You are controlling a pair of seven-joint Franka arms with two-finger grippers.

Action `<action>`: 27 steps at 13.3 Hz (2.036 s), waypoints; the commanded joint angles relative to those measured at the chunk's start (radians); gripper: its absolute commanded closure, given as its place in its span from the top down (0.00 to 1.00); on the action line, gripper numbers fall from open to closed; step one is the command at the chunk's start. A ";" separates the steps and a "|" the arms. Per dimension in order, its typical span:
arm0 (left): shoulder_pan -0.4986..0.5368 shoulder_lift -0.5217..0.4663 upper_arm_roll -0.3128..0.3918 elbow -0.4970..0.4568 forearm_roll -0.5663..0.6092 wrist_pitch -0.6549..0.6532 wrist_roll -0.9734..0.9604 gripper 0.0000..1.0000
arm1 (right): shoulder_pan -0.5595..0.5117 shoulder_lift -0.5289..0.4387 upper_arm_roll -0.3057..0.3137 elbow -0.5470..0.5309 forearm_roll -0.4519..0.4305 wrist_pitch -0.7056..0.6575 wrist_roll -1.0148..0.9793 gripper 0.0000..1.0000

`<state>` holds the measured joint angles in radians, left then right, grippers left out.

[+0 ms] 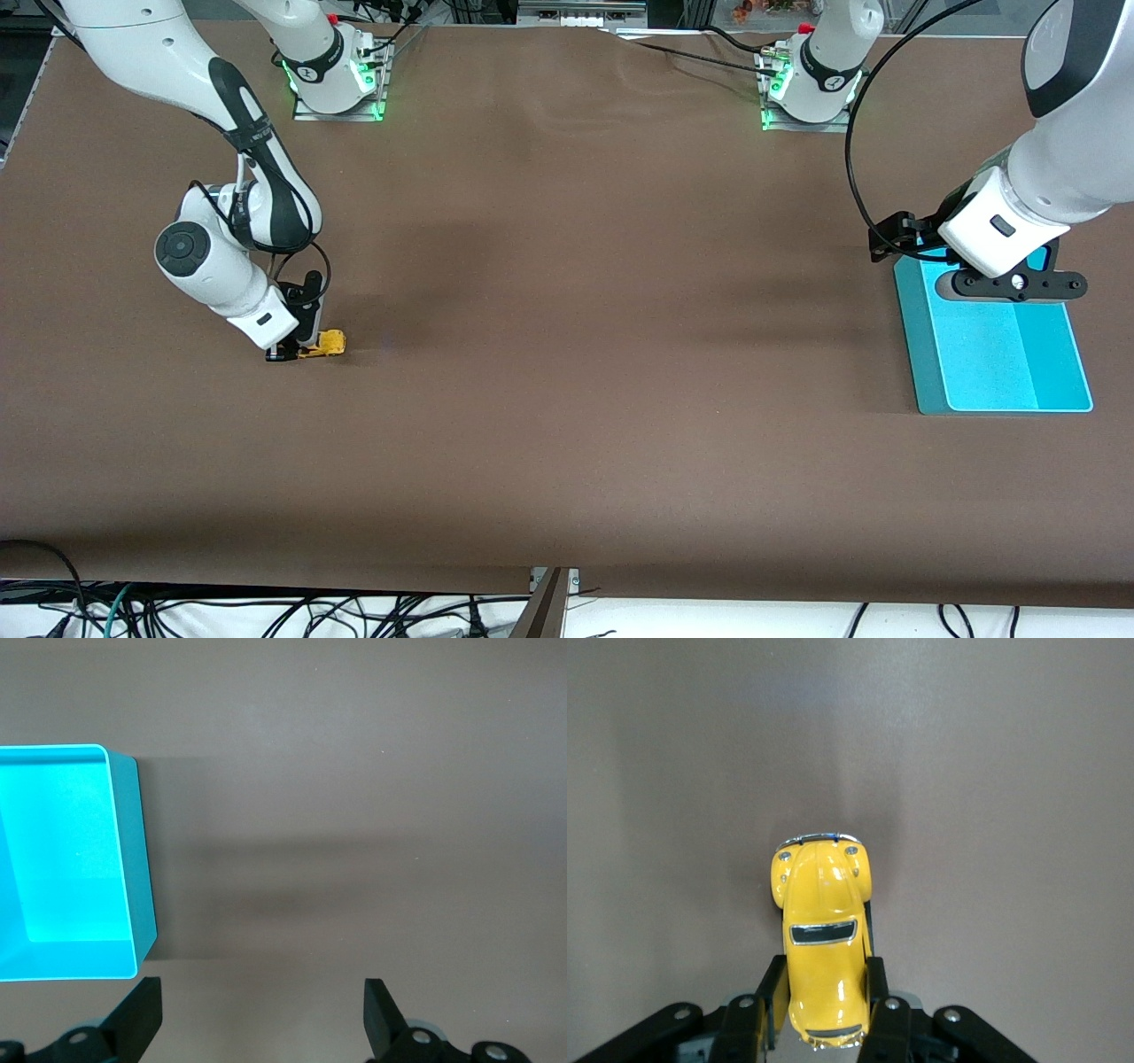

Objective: Wind and store yellow beetle car
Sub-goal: 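Lower the right gripper and close it on the yellow car, then press the car down and drag it backward with the right gripper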

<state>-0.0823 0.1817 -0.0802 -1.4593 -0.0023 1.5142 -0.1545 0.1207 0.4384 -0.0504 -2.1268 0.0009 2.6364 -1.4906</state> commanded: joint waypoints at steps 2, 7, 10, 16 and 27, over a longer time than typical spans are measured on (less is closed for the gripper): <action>-0.002 0.013 0.000 0.027 -0.011 -0.008 -0.011 1.00 | -0.033 0.003 0.006 -0.035 0.025 0.007 -0.010 0.24; -0.002 0.013 -0.001 0.027 -0.013 -0.008 -0.011 1.00 | -0.064 0.022 0.006 -0.035 0.031 0.010 -0.016 0.24; -0.002 0.012 -0.001 0.027 -0.013 -0.008 -0.011 1.00 | -0.084 0.022 0.006 -0.035 0.031 0.010 -0.025 0.24; -0.002 0.013 -0.001 0.027 -0.013 -0.008 -0.011 1.00 | -0.134 0.031 0.007 -0.027 0.031 0.011 -0.085 0.24; -0.002 0.013 -0.001 0.027 -0.015 -0.008 -0.011 1.00 | -0.205 0.052 0.007 -0.009 0.096 0.013 -0.261 0.24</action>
<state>-0.0826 0.1817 -0.0805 -1.4593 -0.0023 1.5142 -0.1545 -0.0590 0.4405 -0.0510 -2.1264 0.0764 2.6377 -1.7038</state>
